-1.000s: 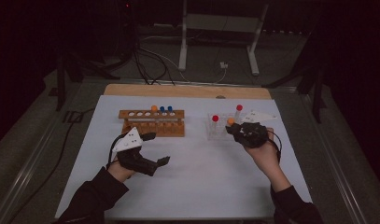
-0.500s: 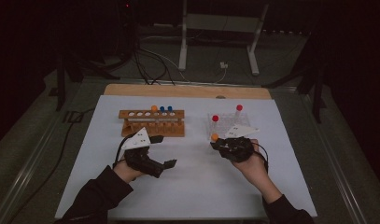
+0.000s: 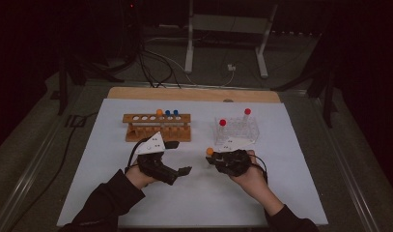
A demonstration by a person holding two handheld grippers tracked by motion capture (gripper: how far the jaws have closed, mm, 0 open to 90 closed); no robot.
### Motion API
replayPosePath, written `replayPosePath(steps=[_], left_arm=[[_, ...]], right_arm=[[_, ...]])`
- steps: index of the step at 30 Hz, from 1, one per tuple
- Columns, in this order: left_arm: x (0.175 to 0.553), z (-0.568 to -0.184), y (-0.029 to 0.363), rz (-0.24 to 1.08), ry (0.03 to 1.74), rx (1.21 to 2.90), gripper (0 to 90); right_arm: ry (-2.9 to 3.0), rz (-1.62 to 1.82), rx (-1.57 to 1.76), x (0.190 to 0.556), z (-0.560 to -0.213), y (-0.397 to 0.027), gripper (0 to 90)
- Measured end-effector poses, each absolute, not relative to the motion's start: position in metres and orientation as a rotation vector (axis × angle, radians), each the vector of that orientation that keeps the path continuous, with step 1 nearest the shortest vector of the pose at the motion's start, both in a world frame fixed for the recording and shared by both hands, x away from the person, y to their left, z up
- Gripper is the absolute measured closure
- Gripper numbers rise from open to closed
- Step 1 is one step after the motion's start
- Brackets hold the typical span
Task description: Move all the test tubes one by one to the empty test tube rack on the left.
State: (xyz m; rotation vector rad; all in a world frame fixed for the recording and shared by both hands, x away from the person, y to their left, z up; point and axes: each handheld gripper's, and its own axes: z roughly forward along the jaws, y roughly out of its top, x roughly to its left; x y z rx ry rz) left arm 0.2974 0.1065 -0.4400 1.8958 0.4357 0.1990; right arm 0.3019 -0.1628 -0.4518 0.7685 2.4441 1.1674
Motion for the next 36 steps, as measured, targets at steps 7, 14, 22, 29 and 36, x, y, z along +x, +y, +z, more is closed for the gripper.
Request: replayPosePath(steps=[7, 14, 22, 29, 36], left_arm=[[0.296, -0.437, 0.096, 0.184, 0.394, 1.891, 8.3], [0.297, -0.439, 0.086, 0.192, 0.367, 1.885, 21.7], [0.303, -0.439, 0.077, 0.219, 0.358, 1.874, 43.9], [0.306, -0.443, 0.067, 0.237, 0.347, 1.893, 59.6], [0.309, -0.445, 0.064, 0.242, 0.341, 1.905, 69.9]], right_arm=[[2.458, 1.178, 0.750, 0.299, -0.452, -0.157, 75.3], [2.464, 1.187, 0.720, 0.296, -0.450, -0.154, 75.3], [2.473, 1.200, 0.706, 0.294, -0.449, -0.151, 75.3], [2.474, 1.208, 0.695, 0.292, -0.447, -0.150, 75.4], [2.472, 1.209, 0.693, 0.292, -0.447, -0.150, 75.3]])
